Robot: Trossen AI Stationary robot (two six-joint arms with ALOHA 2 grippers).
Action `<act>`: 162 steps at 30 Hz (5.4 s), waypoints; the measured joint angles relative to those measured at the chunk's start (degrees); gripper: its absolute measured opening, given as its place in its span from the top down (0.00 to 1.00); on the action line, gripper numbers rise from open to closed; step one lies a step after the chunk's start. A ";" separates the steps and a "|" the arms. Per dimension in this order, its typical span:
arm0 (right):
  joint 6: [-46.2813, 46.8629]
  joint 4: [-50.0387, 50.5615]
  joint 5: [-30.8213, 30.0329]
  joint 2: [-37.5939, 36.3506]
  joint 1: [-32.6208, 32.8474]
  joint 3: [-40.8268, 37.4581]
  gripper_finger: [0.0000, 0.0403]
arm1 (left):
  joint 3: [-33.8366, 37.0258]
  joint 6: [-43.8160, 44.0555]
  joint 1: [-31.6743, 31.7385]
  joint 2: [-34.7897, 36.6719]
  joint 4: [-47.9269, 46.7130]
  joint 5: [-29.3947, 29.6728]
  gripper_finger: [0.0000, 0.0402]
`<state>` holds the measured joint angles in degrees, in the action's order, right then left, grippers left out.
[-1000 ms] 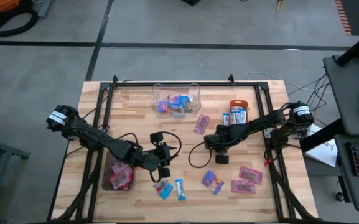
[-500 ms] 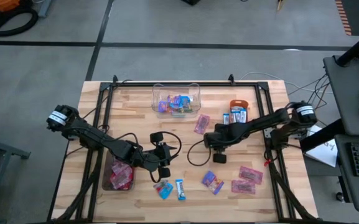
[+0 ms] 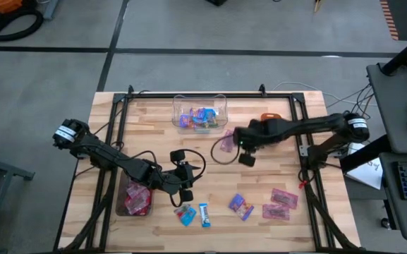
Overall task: Sort candy
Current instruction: Put the white chocolate into the orange bin, then put the red candy into the black bin
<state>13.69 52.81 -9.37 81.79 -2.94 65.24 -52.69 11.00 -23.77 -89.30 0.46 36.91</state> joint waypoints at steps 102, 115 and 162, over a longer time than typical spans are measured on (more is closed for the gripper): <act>17.90 -21.73 11.30 6.86 10.82 -10.76 0.95 | 0.00 2.99 -0.12 0.00 -0.44 0.02 0.71; 29.38 -18.49 4.17 3.30 10.84 -10.82 0.60 | -4.09 2.99 -1.90 1.16 -12.64 -0.38 0.71; 19.92 -34.34 -6.14 9.62 13.70 -8.42 0.96 | 16.97 -7.74 -0.95 1.31 39.48 -16.98 0.71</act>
<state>33.61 18.47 -15.51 91.41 10.75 56.81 -35.72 3.27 -24.71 -87.99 39.93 19.92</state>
